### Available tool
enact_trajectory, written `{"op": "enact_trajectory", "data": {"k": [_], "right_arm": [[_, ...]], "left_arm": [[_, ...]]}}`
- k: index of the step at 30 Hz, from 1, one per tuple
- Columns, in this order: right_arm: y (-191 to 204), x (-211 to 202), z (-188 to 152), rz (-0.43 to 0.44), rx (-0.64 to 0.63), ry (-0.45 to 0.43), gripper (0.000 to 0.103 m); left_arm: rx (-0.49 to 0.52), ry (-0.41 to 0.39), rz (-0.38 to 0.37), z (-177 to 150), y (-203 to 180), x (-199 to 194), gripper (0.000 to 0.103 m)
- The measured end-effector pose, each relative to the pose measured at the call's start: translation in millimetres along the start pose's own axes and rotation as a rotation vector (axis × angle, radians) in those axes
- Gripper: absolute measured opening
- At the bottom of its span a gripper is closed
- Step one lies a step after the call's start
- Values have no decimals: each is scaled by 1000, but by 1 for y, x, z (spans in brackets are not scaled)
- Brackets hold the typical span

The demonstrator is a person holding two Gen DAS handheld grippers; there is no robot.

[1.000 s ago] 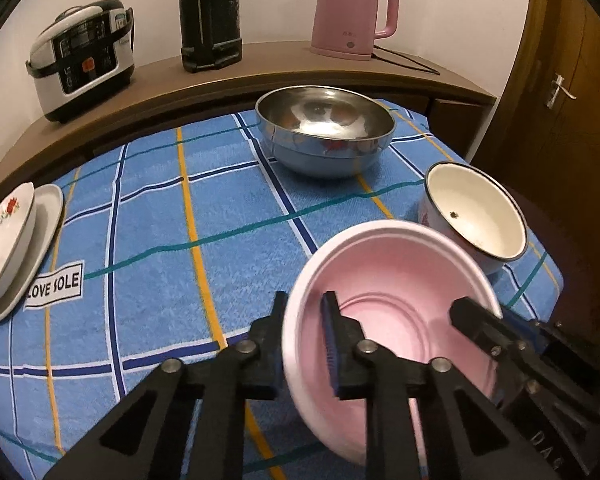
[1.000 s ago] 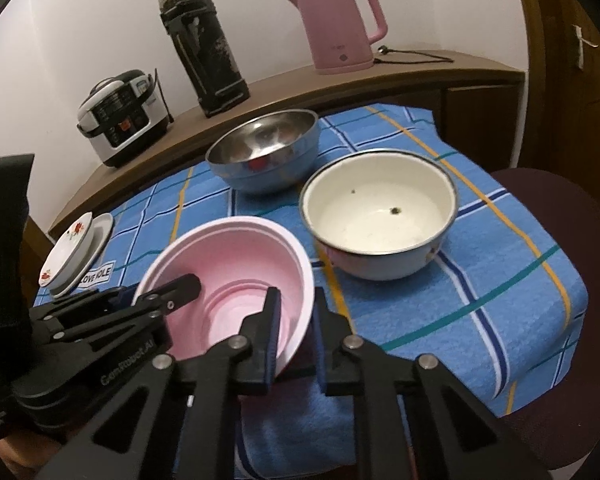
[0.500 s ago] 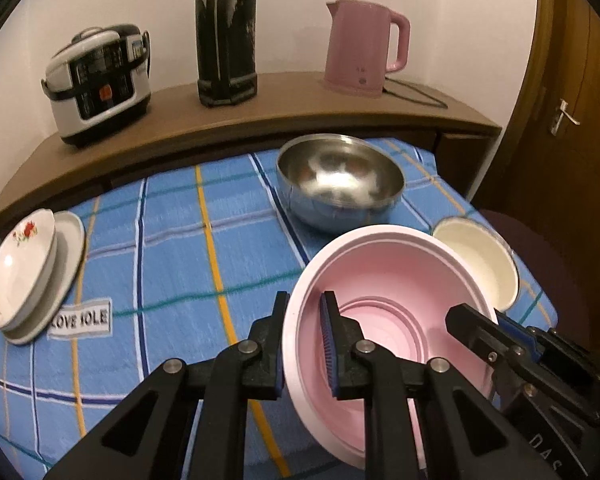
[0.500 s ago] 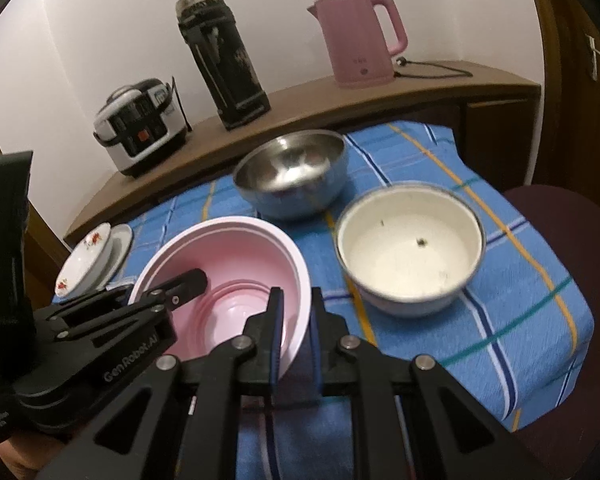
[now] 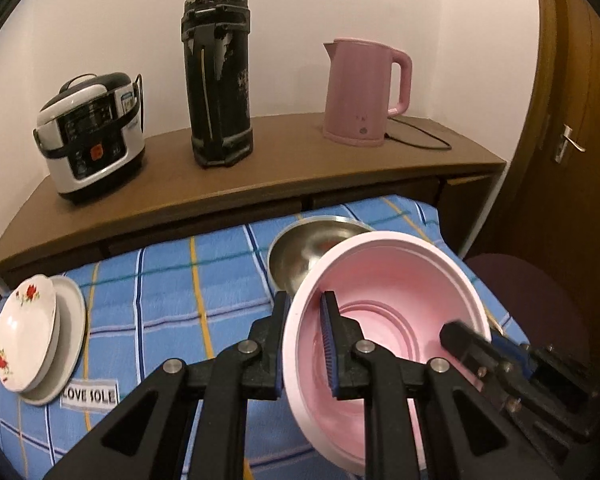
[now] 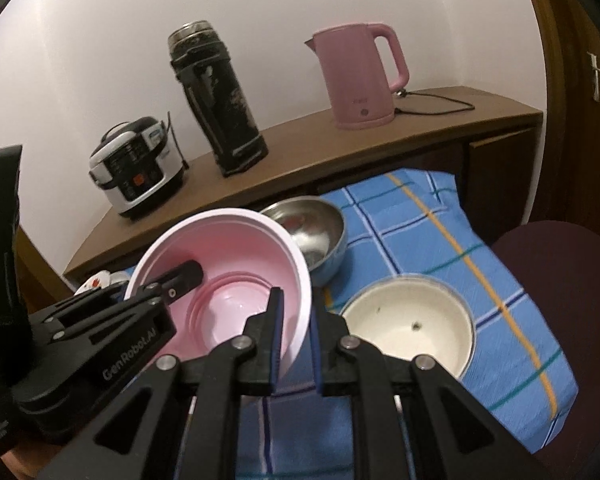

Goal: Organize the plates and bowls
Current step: 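Lift the pink bowl with both grippers and carry it over the steel bowl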

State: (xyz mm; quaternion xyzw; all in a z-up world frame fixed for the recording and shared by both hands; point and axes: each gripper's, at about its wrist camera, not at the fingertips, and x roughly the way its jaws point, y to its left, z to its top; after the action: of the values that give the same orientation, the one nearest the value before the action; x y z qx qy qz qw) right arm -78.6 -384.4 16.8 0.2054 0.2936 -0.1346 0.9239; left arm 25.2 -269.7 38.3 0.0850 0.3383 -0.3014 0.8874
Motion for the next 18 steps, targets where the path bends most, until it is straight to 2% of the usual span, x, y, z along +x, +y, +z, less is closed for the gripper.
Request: {"op": "enact_trajectory", "data": {"k": [8,18], "right_arm": [[-16,29,29,-1,48,16,12],[-32,78,57,-39,89,69,12]], "left_arm": [[-3,1,3,29,-4,33,17],[-25,53,2,47,-3,84,17]]}}
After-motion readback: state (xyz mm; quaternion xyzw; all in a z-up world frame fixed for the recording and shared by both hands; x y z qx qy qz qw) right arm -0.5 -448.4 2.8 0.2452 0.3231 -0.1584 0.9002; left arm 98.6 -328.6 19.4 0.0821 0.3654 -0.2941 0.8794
